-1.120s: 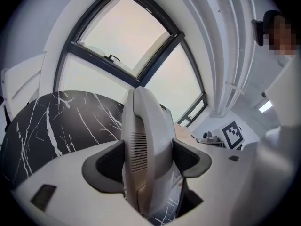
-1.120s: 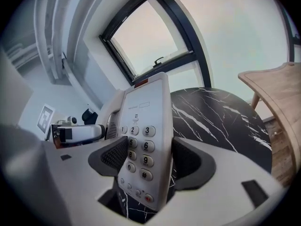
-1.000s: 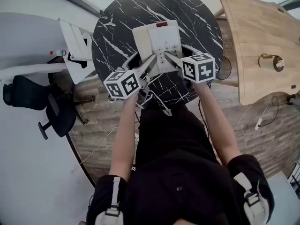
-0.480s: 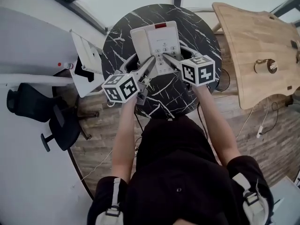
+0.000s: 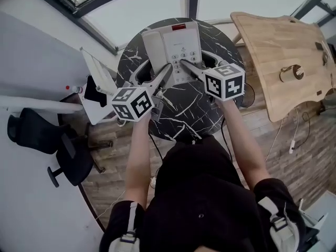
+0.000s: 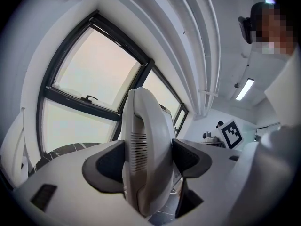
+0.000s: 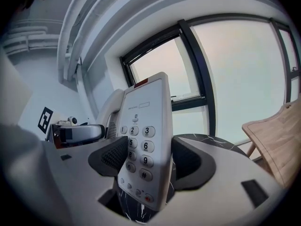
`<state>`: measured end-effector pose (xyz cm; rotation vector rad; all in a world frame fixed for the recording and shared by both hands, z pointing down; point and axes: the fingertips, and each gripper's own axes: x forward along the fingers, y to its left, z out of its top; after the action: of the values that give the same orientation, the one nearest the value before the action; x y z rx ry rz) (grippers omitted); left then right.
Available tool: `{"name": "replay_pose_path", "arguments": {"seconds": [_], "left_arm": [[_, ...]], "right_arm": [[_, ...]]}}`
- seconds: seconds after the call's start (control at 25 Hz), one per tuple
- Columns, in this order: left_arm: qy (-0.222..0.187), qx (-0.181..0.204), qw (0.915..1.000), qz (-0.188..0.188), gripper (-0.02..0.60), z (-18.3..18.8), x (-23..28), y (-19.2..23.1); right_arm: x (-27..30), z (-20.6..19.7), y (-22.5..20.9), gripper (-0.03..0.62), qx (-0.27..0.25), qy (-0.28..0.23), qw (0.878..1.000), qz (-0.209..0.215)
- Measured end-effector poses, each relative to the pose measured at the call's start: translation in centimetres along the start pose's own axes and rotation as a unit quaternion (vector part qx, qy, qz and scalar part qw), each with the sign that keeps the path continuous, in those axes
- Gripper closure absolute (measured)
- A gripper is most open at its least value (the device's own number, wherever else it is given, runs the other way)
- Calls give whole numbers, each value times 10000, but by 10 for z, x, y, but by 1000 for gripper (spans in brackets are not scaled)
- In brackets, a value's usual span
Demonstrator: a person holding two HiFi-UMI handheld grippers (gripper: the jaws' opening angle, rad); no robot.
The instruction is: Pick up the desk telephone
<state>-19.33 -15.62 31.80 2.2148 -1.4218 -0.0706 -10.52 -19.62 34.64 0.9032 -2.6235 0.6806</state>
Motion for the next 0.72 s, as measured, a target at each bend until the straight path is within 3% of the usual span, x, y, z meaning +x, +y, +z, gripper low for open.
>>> {"name": "replay_pose_path", "arguments": {"seconds": [0.72], "left_arm": [[-160, 540, 9982, -220, 252, 42, -24, 4]], "right_arm": [[1, 36, 34, 276, -266, -568, 9979, -163]]}}
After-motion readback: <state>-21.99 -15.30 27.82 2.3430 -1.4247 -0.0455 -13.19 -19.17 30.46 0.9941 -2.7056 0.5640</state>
